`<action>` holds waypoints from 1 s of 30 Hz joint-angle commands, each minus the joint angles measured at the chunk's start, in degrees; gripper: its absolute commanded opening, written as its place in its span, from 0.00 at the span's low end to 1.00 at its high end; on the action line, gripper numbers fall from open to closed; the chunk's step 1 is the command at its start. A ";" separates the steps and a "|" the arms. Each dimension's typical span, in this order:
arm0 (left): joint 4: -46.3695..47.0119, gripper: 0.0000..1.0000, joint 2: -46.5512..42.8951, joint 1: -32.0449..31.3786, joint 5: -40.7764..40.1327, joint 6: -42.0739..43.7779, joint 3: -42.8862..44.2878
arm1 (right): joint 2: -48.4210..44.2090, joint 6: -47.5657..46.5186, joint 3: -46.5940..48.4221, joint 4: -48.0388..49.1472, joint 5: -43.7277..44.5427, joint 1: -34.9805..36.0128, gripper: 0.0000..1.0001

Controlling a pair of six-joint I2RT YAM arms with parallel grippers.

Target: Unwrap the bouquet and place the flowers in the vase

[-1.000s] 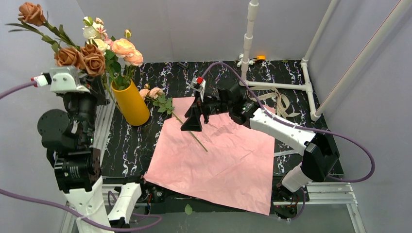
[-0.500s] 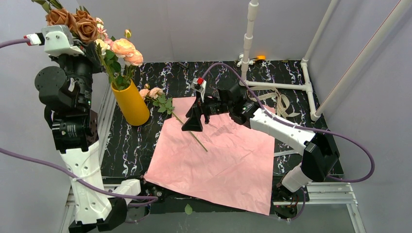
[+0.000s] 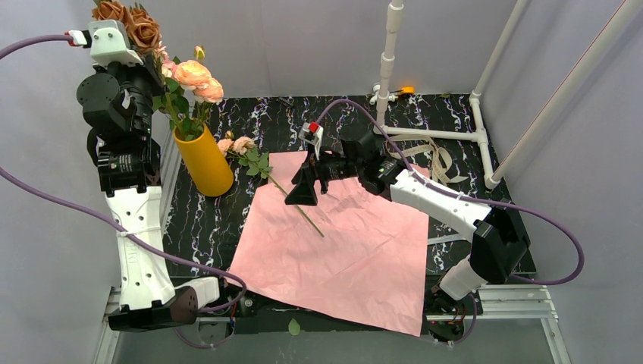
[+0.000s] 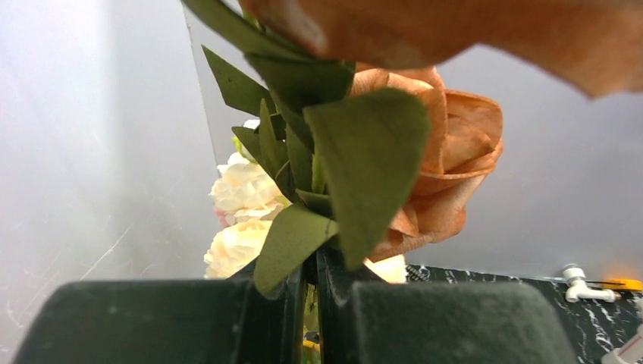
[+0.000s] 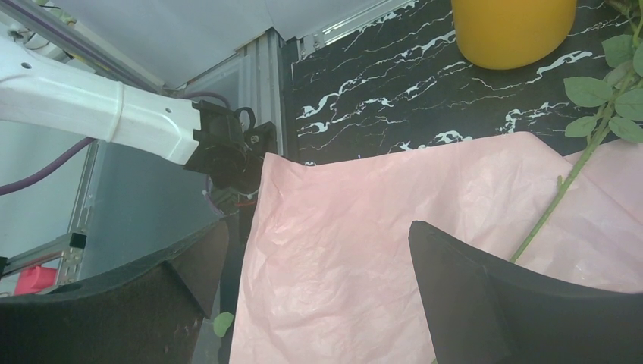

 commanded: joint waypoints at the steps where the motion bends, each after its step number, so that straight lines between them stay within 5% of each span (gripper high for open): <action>1: 4.71 0.00 -1.49 2.48 -0.42 -0.27 -4.20 | -0.85 0.38 -0.16 2.18 -0.68 -0.43 0.98; 16: 6.92 0.02 -6.22 6.45 2.83 -5.83 -24.33 | 1.99 -1.41 2.17 -1.46 3.87 -0.52 0.98; 30: -10.88 0.88 -16.13 7.10 9.35 -11.48 -25.70 | 14.88 -11.28 12.93 -19.17 20.95 -0.30 0.79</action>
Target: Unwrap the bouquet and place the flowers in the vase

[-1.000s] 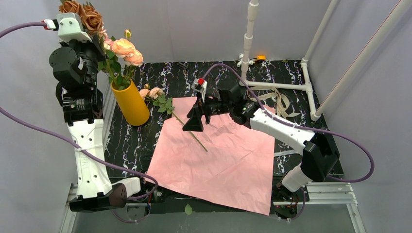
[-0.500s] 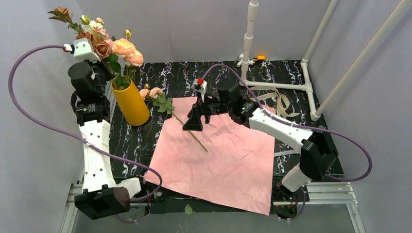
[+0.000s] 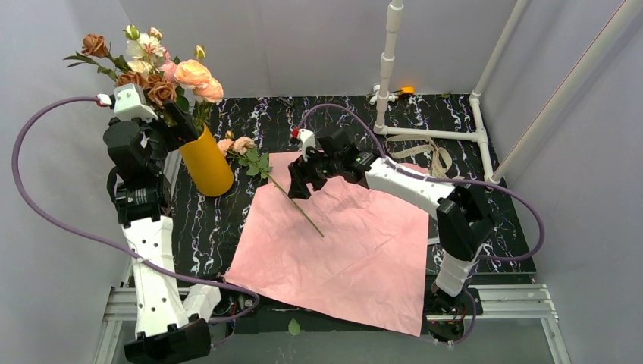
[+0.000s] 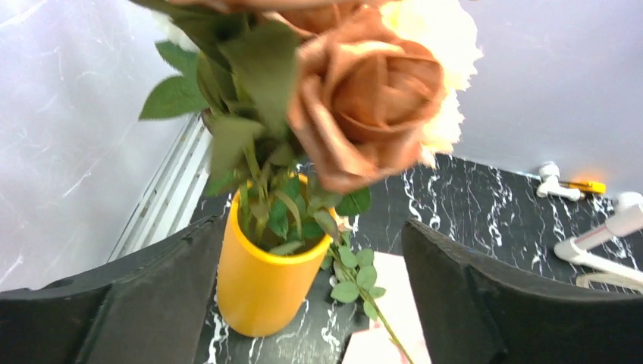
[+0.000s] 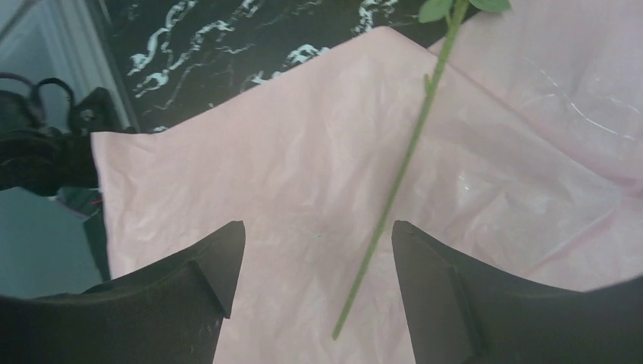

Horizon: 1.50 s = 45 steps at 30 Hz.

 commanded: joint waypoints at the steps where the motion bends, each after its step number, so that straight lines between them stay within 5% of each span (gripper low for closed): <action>1: -8.37 0.93 -4.96 0.36 3.75 -3.06 0.85 | 4.62 -3.33 6.18 -6.22 6.35 0.13 0.77; 11: -18.47 0.98 -11.18 0.38 5.72 -4.58 0.71 | 15.49 -4.65 15.63 -14.21 13.15 1.67 0.59; 31: -24.07 0.98 -13.77 0.38 13.74 -3.06 -0.22 | 29.90 -6.56 27.44 -18.48 21.48 5.10 0.47; 40: -24.22 0.98 -15.68 0.32 23.16 -4.36 -4.53 | 31.48 -4.39 28.82 -19.36 19.06 5.10 0.21; 43: -23.95 0.98 -16.26 0.33 26.67 -3.77 -5.62 | 30.51 -3.55 29.27 -19.57 17.71 5.10 0.01; 45: -23.57 0.98 -16.95 0.31 29.28 -2.94 -6.28 | 29.27 -3.26 29.25 -19.35 18.21 5.02 0.01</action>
